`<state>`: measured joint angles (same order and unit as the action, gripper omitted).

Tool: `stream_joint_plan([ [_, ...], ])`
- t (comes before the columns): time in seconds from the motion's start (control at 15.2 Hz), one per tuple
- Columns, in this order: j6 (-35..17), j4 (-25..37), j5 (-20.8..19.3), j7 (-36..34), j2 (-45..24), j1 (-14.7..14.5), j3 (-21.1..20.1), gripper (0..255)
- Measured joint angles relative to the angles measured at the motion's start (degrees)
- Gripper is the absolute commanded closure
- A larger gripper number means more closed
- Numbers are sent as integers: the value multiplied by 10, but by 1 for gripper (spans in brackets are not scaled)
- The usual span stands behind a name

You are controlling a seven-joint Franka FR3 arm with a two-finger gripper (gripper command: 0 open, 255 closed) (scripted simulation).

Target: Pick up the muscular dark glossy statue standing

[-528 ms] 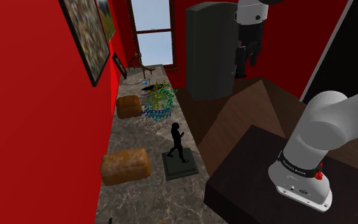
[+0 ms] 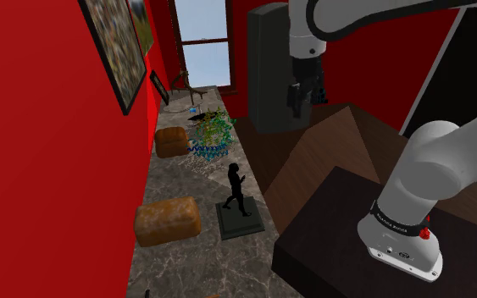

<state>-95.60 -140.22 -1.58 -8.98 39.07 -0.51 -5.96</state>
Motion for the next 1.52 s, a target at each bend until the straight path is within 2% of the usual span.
stream_joint_plan([
  [0.4,-104,-4,11,-71,-93,-5,-49,0],
  [0.73,-187,17,0,-134,-193,-2,-86,0],
  [1.12,-265,67,-43,-224,-324,0,-126,0],
  [1.52,-309,150,-114,-316,-462,-10,-138,0],
])
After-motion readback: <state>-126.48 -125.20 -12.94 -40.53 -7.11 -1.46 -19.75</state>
